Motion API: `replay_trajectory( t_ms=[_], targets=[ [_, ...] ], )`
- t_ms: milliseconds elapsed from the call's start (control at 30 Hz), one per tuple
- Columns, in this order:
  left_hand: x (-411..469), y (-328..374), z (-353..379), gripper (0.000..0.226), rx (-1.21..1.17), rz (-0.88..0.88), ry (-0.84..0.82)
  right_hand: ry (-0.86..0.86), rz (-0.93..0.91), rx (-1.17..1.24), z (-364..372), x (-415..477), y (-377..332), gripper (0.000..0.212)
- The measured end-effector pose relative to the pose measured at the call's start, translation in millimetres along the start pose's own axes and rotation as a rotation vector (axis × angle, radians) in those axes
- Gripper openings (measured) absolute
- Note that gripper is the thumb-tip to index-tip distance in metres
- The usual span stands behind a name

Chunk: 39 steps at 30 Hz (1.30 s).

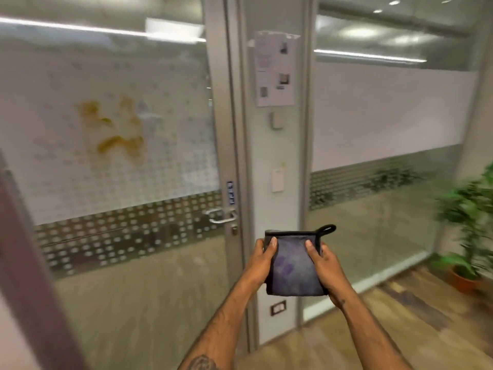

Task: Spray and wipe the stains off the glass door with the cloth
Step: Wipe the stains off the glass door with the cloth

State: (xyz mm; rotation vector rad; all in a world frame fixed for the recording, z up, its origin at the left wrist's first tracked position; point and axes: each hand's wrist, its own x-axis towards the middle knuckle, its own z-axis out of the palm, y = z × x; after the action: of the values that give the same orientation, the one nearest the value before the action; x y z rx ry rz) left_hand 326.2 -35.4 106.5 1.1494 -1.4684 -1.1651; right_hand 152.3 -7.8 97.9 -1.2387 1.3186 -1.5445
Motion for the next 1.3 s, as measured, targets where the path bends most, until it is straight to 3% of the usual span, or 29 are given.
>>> replay_trajectory(
  t_ms=[400,667,733,800,900,1000,1033,1067,1167,1300],
  targets=[
    [3.6,-4.9,-219.4,0.064,-0.033,0.017,0.488,-0.461,-0.062,0.083,245.1,51.4,-23.3,0.026],
    [35.4,-10.6,-307.5,0.066,-0.021,0.019,0.711,-0.582,-0.066,0.12,355.3,93.3,-22.9,0.028],
    [44.8,-9.4,-322.1,0.058,-0.037,0.013,0.743,-0.595,-0.077,0.101,376.7,105.3,-20.7,0.032],
    [51.2,-8.0,-336.4,0.061,-0.058,0.029,0.758,-0.572,-0.069,0.081,393.0,110.6,-23.7,0.044],
    [54.1,0.0,-338.6,0.071,-0.057,0.049,0.753,-0.358,-0.175,-0.003,396.6,105.5,-28.3,0.063],
    [50.6,16.3,-340.6,0.051,-0.028,0.046,0.78,-0.194,-0.353,-0.041,396.7,96.3,-26.4,0.063],
    [70.2,1.7,-388.5,0.043,-0.022,0.033,0.774,-0.184,-0.415,-0.059,447.7,99.2,-15.0,0.061],
    [89.9,-13.6,-433.1,0.037,-0.002,0.028,0.755,-0.215,-0.44,-0.065,499.5,103.5,-2.9,0.06],
    [96.4,-5.8,-442.6,0.029,0.081,0.056,0.705,-0.356,-0.376,0.007,517.5,95.2,-10.9,0.071],
    [100.9,6.1,-433.9,0.036,0.245,0.061,0.523,-0.44,-0.159,0.198,534.5,94.1,-11.4,0.094]
  ],
)
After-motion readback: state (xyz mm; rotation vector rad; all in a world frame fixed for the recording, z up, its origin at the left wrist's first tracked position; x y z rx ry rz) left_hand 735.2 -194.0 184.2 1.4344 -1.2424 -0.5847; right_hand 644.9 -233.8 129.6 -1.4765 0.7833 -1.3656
